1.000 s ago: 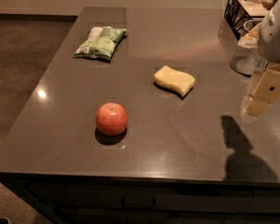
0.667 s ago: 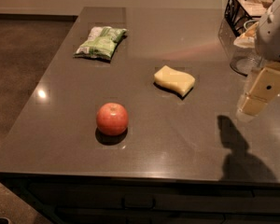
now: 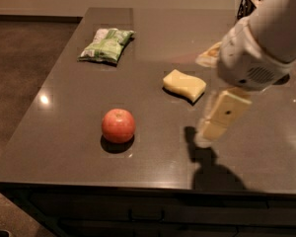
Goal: Move apple near sponge
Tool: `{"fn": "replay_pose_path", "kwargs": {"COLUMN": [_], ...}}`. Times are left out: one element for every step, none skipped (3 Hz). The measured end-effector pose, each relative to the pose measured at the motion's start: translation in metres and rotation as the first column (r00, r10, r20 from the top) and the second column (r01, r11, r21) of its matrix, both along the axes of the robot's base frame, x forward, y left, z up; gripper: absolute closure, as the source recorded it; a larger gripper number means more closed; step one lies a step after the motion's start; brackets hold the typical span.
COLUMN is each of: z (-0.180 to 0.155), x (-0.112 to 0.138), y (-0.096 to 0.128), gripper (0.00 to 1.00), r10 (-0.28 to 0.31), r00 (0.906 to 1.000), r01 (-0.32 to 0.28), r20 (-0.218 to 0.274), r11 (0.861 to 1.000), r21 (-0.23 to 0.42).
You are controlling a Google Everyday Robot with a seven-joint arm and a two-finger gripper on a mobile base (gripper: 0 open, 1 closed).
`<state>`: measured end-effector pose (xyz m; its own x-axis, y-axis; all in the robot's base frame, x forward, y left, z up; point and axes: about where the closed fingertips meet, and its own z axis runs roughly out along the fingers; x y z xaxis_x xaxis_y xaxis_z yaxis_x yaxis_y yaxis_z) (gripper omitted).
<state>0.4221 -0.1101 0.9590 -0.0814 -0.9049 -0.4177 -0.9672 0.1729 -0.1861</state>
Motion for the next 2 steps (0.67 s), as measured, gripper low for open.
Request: {"fn": "replay_pose_path", "kwargs": {"z": [-0.015,-0.034], "x": [0.005,0.015], "y": [0.056,0.111], "gripper": [0.0,0.0], "r10": [0.028,0.056], "r00": [0.9996,0.9984], "r01": [-0.026,-0.054], "r20": [-0.011,-0.012], "r11": [0.995,0.99], "r21": [0.092,0.131]}}
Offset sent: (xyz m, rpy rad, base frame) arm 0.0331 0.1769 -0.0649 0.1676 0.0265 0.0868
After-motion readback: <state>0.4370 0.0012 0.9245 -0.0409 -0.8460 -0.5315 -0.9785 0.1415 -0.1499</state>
